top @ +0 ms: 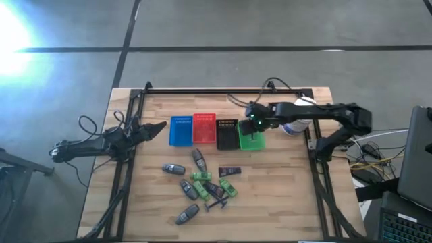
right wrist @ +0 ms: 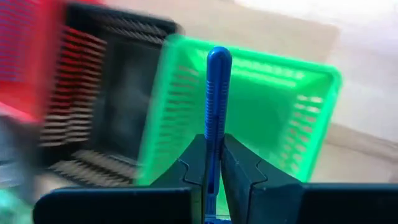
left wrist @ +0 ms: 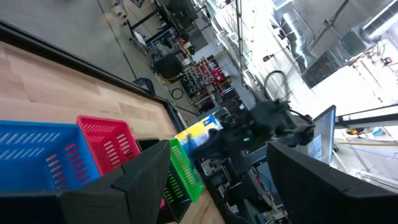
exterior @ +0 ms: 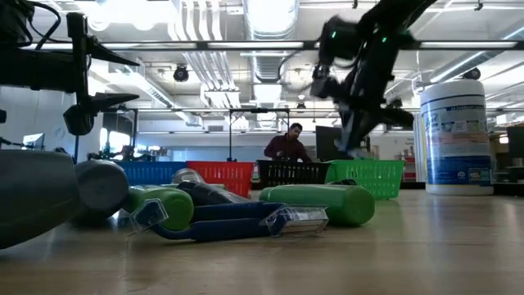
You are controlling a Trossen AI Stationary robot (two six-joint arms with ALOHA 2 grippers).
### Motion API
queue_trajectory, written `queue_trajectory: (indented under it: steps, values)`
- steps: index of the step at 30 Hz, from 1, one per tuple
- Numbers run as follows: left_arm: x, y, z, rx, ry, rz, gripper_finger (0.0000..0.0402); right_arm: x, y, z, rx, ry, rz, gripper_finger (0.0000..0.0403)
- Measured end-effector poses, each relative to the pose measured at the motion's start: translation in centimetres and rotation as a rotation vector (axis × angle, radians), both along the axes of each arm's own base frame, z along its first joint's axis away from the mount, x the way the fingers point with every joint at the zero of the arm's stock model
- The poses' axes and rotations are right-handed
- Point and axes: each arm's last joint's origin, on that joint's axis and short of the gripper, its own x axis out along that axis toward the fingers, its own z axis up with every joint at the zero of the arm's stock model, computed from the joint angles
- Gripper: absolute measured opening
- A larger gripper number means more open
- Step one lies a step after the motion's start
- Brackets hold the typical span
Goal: Pick & Place Travel size toiletries
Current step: Put the blue razor into the green bin, then put the gray deodorant into the blue bin
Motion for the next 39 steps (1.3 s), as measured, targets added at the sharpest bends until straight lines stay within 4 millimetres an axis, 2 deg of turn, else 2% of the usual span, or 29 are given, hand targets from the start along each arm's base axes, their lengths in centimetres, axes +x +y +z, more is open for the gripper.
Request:
queue_trajectory:
  steps: [4,8,13,20,25,31,39]
  values:
    - [0.0,0.0,0.0,0.002,0.001,0.0,0.0273,1.3,-0.1,-2.1,0.078,0.075,0.049,0.0023]
    - [0.0,0.0,0.0,0.022,0.013,0.001,0.0273,2.7,-0.4,-2.3,0.092,0.074,0.059,0.0035]
    - [0.0,0.0,0.0,0.026,0.015,0.001,0.0273,3.7,-0.7,-1.4,0.082,0.074,0.092,0.0089]
    - [0.0,0.0,0.0,0.026,0.014,0.008,0.0273,3.0,-0.1,-0.9,0.084,0.143,0.136,0.0171]
    - [0.0,0.0,0.0,0.026,0.015,0.013,0.0273,2.6,1.5,1.3,-0.025,0.099,0.163,0.0208]
    - [-0.1,0.2,0.0,0.011,0.008,0.084,0.0273,2.3,2.6,3.9,-0.103,0.013,0.214,0.0229]
    - [-0.2,0.3,0.4,-0.013,-0.052,0.101,0.0273,3.0,4.8,5.2,-0.104,-0.06,0.321,0.0252]
